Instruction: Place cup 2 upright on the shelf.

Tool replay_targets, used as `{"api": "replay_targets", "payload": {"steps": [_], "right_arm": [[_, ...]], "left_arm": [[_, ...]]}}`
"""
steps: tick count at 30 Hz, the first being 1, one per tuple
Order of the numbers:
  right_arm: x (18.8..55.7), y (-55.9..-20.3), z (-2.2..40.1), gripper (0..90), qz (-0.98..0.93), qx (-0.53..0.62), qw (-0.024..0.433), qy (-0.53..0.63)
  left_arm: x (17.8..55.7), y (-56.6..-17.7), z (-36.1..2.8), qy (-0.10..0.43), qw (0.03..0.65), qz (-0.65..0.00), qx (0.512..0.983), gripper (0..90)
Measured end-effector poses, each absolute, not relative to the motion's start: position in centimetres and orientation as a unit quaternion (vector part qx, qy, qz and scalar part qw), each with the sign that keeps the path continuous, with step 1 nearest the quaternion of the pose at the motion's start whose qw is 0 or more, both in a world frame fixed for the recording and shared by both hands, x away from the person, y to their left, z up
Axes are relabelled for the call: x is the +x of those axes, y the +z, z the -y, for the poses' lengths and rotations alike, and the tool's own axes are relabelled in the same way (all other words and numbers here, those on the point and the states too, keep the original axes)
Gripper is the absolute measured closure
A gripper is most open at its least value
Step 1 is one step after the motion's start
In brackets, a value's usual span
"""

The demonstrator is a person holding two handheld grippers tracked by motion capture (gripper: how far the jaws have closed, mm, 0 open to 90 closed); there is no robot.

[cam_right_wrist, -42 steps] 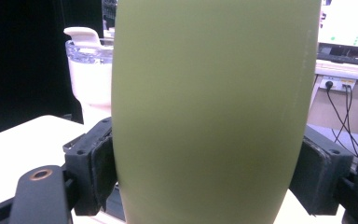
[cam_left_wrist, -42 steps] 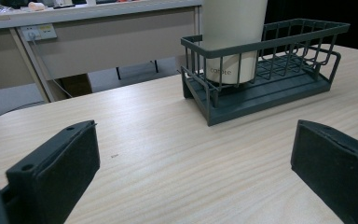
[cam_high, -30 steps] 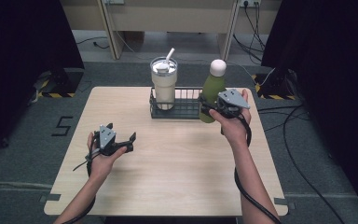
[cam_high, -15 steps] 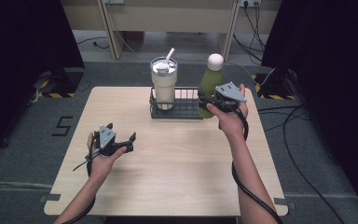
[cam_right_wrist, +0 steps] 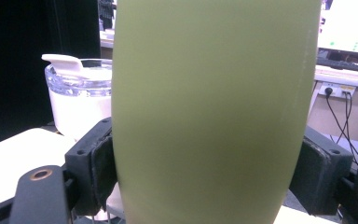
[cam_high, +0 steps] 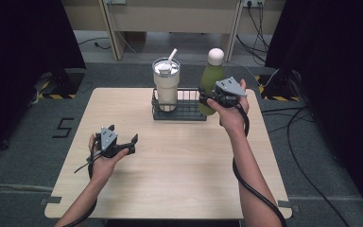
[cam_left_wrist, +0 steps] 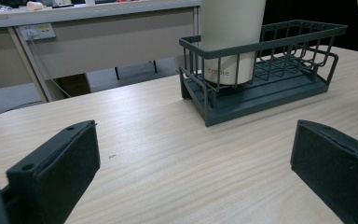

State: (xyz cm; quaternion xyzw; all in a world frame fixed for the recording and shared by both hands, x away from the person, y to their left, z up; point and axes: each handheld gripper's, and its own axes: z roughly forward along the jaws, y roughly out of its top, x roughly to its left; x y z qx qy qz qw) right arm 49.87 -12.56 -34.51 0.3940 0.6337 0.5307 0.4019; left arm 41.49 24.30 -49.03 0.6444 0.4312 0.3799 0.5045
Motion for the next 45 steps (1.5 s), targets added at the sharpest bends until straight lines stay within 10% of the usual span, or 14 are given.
{"api": "replay_targets", "payload": {"steps": [45], "right_arm": [[56.2,-33.6,9.9,21.2,-0.633,0.421,0.397,0.514]], "left_arm": [[41.5,-49.0,-24.5,0.381,0.506,-0.433,0.642,0.7]]}}
